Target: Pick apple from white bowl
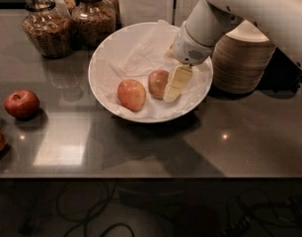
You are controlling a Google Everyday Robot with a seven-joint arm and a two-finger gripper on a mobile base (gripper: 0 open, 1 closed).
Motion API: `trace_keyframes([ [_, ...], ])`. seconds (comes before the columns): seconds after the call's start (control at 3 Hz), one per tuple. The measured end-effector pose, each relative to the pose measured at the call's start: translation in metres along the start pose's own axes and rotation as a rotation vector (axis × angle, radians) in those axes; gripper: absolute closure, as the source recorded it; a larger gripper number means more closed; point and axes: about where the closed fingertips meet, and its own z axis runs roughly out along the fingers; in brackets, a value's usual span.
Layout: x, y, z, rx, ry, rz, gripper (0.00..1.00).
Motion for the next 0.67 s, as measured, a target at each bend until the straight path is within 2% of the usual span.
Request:
trace_keyframes([
  [0.67, -0.0028, 0.0127, -0.002, 0.011, -0.008, 0.001, 0.21],
])
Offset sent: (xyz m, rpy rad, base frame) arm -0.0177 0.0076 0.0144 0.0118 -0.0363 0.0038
